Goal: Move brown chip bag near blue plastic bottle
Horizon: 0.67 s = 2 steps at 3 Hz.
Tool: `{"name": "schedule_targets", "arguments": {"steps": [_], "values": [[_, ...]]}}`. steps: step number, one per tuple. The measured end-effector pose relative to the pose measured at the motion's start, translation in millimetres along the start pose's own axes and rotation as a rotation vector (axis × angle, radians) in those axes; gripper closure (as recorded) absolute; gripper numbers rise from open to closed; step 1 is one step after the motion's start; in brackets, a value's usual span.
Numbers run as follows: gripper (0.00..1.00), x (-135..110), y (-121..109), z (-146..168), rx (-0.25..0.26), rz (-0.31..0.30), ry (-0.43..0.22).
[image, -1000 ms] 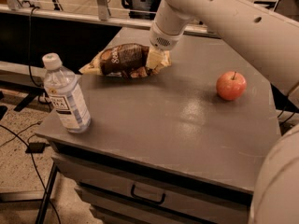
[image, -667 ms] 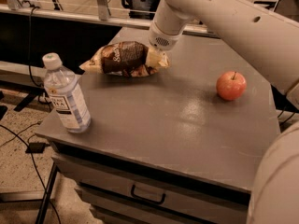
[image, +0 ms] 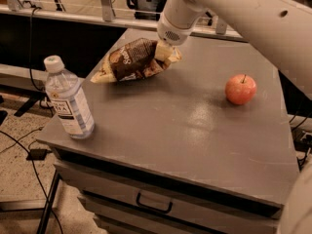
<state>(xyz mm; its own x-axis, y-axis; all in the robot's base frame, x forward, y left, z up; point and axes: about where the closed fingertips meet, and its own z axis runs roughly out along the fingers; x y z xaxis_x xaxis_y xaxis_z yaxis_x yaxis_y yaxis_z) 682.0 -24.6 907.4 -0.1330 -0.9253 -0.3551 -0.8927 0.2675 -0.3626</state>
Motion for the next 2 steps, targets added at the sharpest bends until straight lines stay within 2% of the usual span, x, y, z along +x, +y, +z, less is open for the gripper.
{"name": "schedule_targets", "arguments": {"steps": [2], "values": [[1.0,-10.7,-5.5,-39.3,0.095,0.003,-0.048]]}}
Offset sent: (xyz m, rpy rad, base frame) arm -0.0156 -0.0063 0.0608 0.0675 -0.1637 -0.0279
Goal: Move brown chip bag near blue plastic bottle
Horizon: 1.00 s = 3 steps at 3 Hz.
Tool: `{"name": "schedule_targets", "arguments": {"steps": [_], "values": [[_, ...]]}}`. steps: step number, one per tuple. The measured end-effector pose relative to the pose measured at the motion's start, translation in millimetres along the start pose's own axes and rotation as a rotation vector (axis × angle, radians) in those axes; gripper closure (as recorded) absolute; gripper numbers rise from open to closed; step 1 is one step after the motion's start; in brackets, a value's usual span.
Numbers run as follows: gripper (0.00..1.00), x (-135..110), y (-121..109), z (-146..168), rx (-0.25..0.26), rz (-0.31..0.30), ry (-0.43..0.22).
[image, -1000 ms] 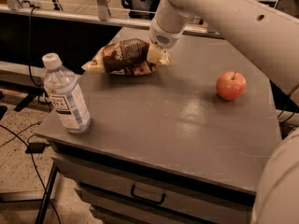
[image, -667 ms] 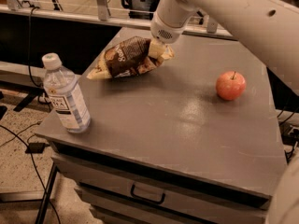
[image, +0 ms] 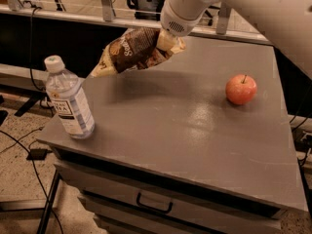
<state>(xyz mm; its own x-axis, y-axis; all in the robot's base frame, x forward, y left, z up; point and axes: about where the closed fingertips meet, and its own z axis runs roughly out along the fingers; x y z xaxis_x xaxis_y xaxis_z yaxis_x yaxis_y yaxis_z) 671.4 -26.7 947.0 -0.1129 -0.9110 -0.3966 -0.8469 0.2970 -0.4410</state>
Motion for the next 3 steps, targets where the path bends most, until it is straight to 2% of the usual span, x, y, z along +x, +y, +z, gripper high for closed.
{"name": "schedule_targets", "arguments": {"steps": [1,2,3], "values": [[1.0,9.7,2.4,-4.4,0.016,-0.021,-0.01],[1.0,32.1,1.3,-17.1,0.027,-0.044,-0.009],[1.0,48.7,2.1,-32.2,0.014,-0.084,-0.02]]}}
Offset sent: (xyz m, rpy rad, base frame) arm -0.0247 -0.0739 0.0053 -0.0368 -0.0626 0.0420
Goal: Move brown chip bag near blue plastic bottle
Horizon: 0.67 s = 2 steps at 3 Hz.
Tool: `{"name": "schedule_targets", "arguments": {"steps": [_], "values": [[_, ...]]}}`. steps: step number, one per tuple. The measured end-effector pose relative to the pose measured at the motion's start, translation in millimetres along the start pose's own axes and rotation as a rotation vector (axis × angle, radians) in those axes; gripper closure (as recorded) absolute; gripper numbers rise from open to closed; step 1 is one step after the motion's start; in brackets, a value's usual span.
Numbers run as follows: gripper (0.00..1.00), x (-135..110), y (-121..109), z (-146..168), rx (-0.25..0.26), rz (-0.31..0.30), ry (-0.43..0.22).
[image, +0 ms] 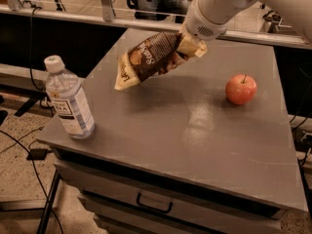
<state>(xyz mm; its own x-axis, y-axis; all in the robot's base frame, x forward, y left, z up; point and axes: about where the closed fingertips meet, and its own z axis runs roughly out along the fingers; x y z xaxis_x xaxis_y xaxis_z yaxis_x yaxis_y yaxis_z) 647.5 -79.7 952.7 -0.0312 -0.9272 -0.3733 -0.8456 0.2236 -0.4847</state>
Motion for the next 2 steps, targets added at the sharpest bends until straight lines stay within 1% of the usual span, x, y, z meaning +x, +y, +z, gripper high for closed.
{"name": "schedule_targets", "arguments": {"steps": [1,2], "values": [[1.0,7.0,13.1,-8.3,-0.033,-0.037,-0.029],[1.0,5.4,33.7,-10.4,-0.061,-0.063,-0.078]]}}
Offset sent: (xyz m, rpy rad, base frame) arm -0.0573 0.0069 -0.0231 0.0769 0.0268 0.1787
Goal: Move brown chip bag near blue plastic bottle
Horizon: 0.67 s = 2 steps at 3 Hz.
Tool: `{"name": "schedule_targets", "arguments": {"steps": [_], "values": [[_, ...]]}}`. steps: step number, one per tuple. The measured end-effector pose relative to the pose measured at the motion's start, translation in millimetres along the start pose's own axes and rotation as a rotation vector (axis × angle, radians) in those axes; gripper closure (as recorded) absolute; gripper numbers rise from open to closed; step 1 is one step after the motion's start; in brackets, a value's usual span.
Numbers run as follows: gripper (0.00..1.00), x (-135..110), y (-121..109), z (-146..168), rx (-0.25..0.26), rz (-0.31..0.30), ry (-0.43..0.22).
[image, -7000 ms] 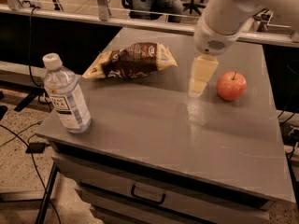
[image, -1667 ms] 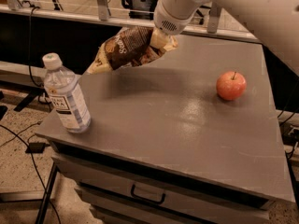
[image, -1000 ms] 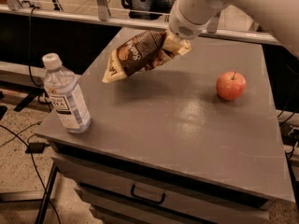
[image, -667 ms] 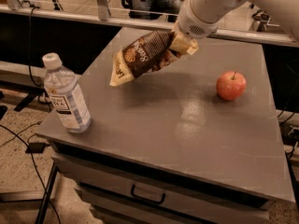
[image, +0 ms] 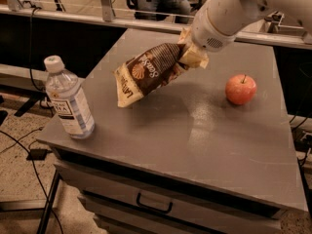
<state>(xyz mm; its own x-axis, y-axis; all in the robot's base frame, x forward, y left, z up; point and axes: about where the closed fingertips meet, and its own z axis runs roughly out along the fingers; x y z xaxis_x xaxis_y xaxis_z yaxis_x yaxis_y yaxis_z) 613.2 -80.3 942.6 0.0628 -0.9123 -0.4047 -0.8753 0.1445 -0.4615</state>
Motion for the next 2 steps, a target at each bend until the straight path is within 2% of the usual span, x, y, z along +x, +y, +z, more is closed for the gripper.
{"name": "schedule_targets", "arguments": {"steps": [1,2], "values": [[1.0,-2.5,19.0,3.6,-0.005,-0.039,-0.066],[1.0,-3.7,23.7,2.1,0.002,-0.066,-0.087]]}}
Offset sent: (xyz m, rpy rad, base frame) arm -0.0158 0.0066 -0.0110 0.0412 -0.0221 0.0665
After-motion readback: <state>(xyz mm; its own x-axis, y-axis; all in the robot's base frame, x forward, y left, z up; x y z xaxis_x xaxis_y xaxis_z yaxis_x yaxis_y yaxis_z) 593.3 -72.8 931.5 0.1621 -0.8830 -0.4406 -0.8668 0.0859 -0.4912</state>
